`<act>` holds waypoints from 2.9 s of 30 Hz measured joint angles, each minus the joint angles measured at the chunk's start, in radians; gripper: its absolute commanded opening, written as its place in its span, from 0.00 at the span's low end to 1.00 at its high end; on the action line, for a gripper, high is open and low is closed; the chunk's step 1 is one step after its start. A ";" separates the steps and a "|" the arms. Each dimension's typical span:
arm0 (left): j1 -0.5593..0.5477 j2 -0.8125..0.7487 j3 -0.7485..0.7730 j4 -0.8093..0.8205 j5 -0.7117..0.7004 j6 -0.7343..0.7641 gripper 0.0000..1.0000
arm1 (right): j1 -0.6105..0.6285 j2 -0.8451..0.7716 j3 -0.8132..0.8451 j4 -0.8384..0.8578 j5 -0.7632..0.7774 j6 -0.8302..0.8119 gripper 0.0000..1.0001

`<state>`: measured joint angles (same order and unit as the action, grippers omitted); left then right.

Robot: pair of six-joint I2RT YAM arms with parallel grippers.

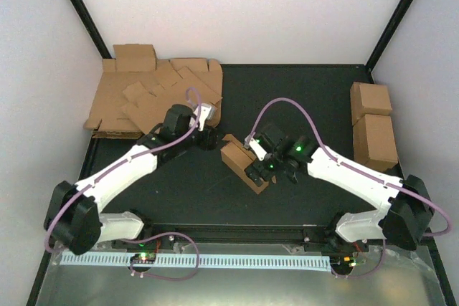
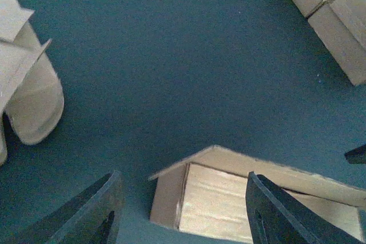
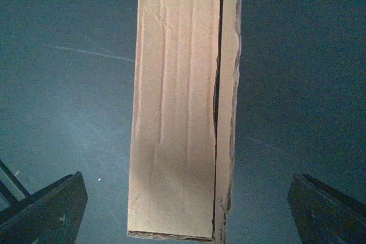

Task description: Fold the paper box

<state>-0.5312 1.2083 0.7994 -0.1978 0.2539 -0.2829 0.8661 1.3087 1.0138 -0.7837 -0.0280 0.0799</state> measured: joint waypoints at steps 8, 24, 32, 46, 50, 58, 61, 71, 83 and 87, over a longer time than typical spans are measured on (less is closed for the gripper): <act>0.000 0.128 0.096 -0.002 0.026 0.182 0.65 | 0.038 0.024 -0.017 -0.020 0.064 0.011 0.99; 0.010 0.234 0.146 0.004 0.124 0.351 0.65 | 0.063 0.053 -0.044 -0.025 0.109 0.023 0.91; 0.013 0.290 0.182 0.002 0.146 0.380 0.64 | 0.064 0.060 -0.044 -0.026 0.106 0.023 0.83; 0.021 0.324 0.197 0.001 0.193 0.401 0.54 | 0.064 0.080 -0.044 -0.030 0.114 0.022 0.77; 0.021 0.344 0.211 -0.023 0.198 0.404 0.51 | 0.064 0.080 -0.044 -0.031 0.115 0.021 0.75; 0.021 0.349 0.214 -0.055 0.211 0.387 0.65 | 0.064 0.080 -0.044 -0.031 0.116 0.015 0.79; 0.021 0.328 0.211 -0.056 0.222 0.369 0.66 | 0.064 0.076 -0.044 -0.031 0.116 0.010 0.90; 0.021 0.209 0.156 -0.048 0.233 0.323 0.67 | 0.064 0.056 -0.044 -0.029 0.115 -0.004 0.90; 0.021 0.206 0.076 -0.039 0.240 0.336 0.60 | 0.064 0.069 -0.044 -0.031 0.115 -0.020 0.89; 0.021 0.218 0.077 -0.039 0.238 0.340 0.60 | 0.064 0.076 -0.043 -0.031 0.114 -0.023 0.89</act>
<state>-0.5106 1.4265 0.8764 -0.2371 0.4923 0.0566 0.9302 1.3846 0.9703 -0.8143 0.0864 0.0570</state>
